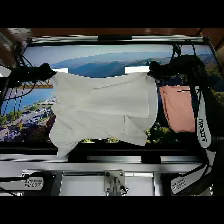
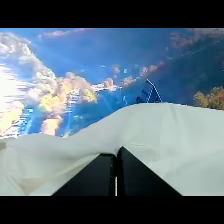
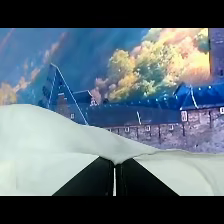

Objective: Fold the shirts.

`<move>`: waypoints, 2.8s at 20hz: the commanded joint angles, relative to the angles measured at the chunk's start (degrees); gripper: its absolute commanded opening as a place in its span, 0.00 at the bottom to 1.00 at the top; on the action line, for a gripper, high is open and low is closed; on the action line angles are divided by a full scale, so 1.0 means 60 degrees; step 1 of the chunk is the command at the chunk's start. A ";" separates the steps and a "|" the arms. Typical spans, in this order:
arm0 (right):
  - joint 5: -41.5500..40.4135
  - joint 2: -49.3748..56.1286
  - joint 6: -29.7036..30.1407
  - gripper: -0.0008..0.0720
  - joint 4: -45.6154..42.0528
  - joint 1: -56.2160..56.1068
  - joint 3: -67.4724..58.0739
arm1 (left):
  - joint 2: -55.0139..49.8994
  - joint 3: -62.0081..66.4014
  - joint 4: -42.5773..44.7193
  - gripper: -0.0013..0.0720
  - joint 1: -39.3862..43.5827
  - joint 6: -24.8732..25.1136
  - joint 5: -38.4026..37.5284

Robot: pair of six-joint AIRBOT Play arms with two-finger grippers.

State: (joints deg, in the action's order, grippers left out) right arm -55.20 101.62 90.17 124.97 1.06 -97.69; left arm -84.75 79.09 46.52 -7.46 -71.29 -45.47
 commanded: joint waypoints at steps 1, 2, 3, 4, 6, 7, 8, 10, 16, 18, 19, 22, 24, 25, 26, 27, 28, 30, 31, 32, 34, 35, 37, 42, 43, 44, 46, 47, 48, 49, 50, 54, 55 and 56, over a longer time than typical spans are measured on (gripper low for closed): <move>0.0408 0.0248 -0.0160 0.68 0.0011 -0.0029 0.0004 | -0.0597 -0.0007 -0.0200 0.19 0.0273 0.0018 0.0306; 0.0040 0.0182 0.0047 0.76 0.0000 0.0018 -0.0033 | -0.0586 -0.0004 -0.0200 0.56 0.0313 0.0018 0.0138; -0.0572 0.0076 0.0397 0.76 -0.0044 0.0131 -0.0149 | -0.0539 0.0080 -0.0186 0.93 0.0280 0.0022 -0.0222; -0.1333 -0.0069 0.0663 0.76 -0.0211 0.0277 -0.0324 | -0.0510 0.0313 -0.0175 0.96 0.0131 0.0022 -0.0940; -0.2794 -0.0499 0.0801 0.76 -0.0951 0.0590 -0.0506 | -0.0492 0.0936 0.0310 0.94 -0.0295 -0.0510 -0.2761; -0.3636 -0.0772 0.0801 0.76 -0.1570 0.0754 -0.0499 | -0.0484 0.1198 0.0900 0.94 -0.0510 -0.1195 -0.3738; -0.4506 -0.0987 0.0798 0.76 -0.2262 0.0892 -0.0499 | -0.0463 0.1366 0.1603 0.88 -0.0699 -0.1745 -0.4721; -0.5734 -0.1439 0.0852 0.76 -0.3053 0.1060 -0.0087 | -0.0106 0.1024 0.2860 0.59 -0.0925 -0.1985 -0.6266; -0.4798 -0.4113 0.1636 0.76 -0.2262 0.1056 0.4459 | 0.3526 -0.4517 0.3639 0.78 -0.1147 -0.1978 -0.5162; -0.4790 -0.4554 0.1869 0.76 -0.2044 0.1056 0.5227 | 0.4284 -0.5850 0.3526 0.78 -0.1417 -0.1617 -0.5227; -0.4783 -0.4688 0.1880 0.76 -0.2018 0.1053 0.5457 | 0.4513 -0.6335 0.3526 0.78 -0.1555 -0.1475 -0.5264; -0.4761 -0.4754 0.1880 0.76 -0.1818 0.1056 0.5570 | 0.4696 -0.7275 0.3100 0.78 -0.2051 -0.0954 -0.5257; -0.4768 -0.4754 0.1876 0.76 -0.1719 0.1053 0.5574 | 0.4692 -0.7541 0.2736 0.78 -0.2193 -0.0714 -0.5118; -0.4805 -0.4754 0.1869 0.76 -0.1723 0.1053 0.5621 | 0.4670 -0.7643 0.2739 0.77 -0.2178 -0.0721 -0.4998; -0.4845 -0.4754 0.1865 0.91 -0.1716 0.1053 0.5785 | 0.4623 -0.7759 0.2739 0.78 -0.2178 -0.0718 -0.4863; -0.4918 -0.4754 0.1891 0.96 -0.1643 0.1053 0.6047 | 0.4557 -0.7916 0.2739 0.78 -0.2178 -0.0714 -0.4637; -0.4976 -0.4754 0.2018 0.96 -0.1548 0.1053 0.6404 | 0.4492 -0.8072 0.2739 0.78 -0.2178 -0.0718 -0.4404; -0.5013 -0.4754 0.2284 0.96 -0.1319 0.1031 0.7078 | 0.4342 -0.8262 0.2739 0.78 -0.2178 -0.0688 -0.4226; -0.4958 -0.4754 0.2375 0.96 -0.1319 0.0933 0.7362 | 0.4258 -0.8262 0.2743 0.78 -0.2182 -0.0688 -0.4182; -0.4809 -0.4754 0.2412 0.95 -0.1348 0.0754 0.7650 | 0.4222 -0.8262 0.2739 0.78 -0.2178 -0.0692 -0.4080; -0.4277 -0.4754 0.2419 0.95 -0.1341 0.0175 0.8091 | 0.4218 -0.8262 0.2736 0.61 -0.2182 -0.0736 -0.3825; -0.3916 -0.4750 0.2419 0.95 -0.1348 -0.0175 0.8258 | 0.4218 -0.8262 0.2699 0.49 -0.2182 -0.0732 -0.3756; -0.3177 -0.4750 0.2415 0.95 -0.1596 -0.0805 0.8524 | 0.4222 -0.8258 0.2645 0.18 -0.2178 -0.0685 -0.3781; -0.2521 -0.4743 0.2157 0.94 -0.1909 -0.1166 0.8604 | 0.4237 -0.8040 0.2521 0.06 -0.2182 -0.0015 -0.4226; -0.2543 -0.4743 0.2153 0.94 -0.1872 -0.1166 0.8604 | 0.4237 -0.7909 0.2514 0.06 -0.2182 0.0069 -0.4320; -0.2597 -0.4743 0.2153 0.88 -0.1810 -0.1169 0.8604 | 0.4237 -0.7752 0.2517 0.06 -0.2182 0.0073 -0.4386; -0.2648 -0.4743 0.2160 0.82 -0.1818 -0.1169 0.8604 | 0.4237 -0.7369 0.2488 0.06 -0.2182 0.0131 -0.4477; -0.2626 -0.4743 0.2160 0.82 -0.1814 -0.1169 0.8604 | 0.4237 -0.7198 0.2488 0.06 -0.2182 0.0131 -0.4506; -0.2586 -0.4743 0.2160 0.82 -0.1814 -0.1169 0.8608 | 0.4237 -0.7060 0.2484 0.06 -0.2182 0.0131 -0.4528; -0.2510 -0.4743 0.2160 0.82 -0.1832 -0.1169 0.8608 | 0.4237 -0.6954 0.2484 0.06 -0.2182 0.0131 -0.4535; -0.2412 -0.4743 0.2160 0.82 -0.1847 -0.1169 0.8630 | 0.4237 -0.6907 0.2484 0.06 -0.2182 0.0127 -0.4535; -0.2069 -0.4743 0.2160 0.67 -0.1821 -0.1169 0.9151 | 0.4237 -0.6907 0.2065 0.06 -0.2182 0.0138 -0.4532; -0.1949 -0.4743 0.2160 0.58 -0.1825 -0.1169 0.9296 | 0.4237 -0.6907 0.1912 0.06 -0.2182 0.0200 -0.4532; -0.1770 -0.4743 0.2160 0.44 -0.1825 -0.1169 0.9380 | 0.4237 -0.6907 0.1789 0.06 -0.2182 0.0244 -0.4532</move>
State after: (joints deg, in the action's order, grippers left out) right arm -68.18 73.14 103.15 113.99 -5.91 -43.18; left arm -59.33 37.39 59.51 -20.53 -70.39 -72.60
